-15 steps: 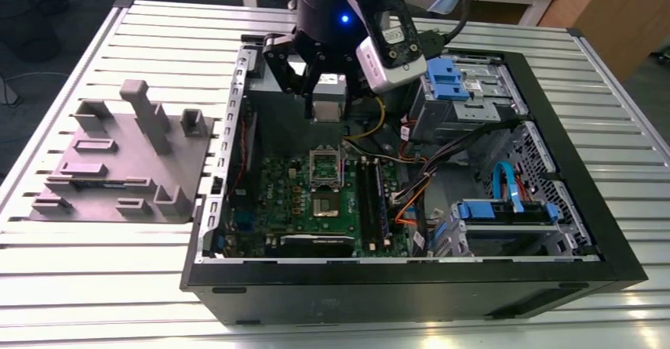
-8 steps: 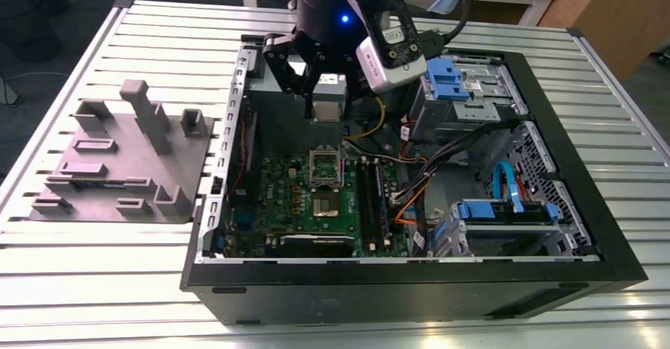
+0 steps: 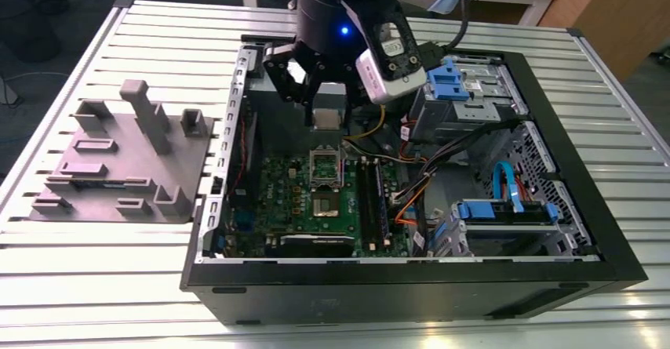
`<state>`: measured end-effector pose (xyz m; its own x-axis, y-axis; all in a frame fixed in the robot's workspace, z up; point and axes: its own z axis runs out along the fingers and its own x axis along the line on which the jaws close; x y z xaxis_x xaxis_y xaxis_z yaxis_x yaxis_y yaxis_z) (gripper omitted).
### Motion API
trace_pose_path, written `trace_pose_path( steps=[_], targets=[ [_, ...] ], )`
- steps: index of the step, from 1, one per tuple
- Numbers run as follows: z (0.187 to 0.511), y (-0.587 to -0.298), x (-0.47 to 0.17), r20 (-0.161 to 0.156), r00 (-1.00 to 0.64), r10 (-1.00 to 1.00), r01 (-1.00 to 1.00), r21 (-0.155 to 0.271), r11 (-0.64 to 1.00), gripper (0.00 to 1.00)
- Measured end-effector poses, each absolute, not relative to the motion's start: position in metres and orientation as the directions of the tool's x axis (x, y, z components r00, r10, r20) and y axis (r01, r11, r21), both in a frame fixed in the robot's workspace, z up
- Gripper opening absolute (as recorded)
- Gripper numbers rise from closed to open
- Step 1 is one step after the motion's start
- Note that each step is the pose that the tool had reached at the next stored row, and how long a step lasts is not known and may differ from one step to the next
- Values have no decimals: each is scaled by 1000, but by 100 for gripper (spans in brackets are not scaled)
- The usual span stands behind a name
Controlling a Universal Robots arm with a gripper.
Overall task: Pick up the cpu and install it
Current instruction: 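Place the cpu into insertion slot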
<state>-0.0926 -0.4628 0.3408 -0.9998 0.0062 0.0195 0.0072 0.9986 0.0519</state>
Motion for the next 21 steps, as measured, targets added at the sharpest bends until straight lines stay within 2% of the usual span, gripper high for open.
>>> trace_pose_path(
  steps=[9,21],
  targets=[
    [327,-465,-89,19,-1000,25,26,52,998,47],
    [327,-465,-88,19,-999,25,26,52,998,47]
  ],
)
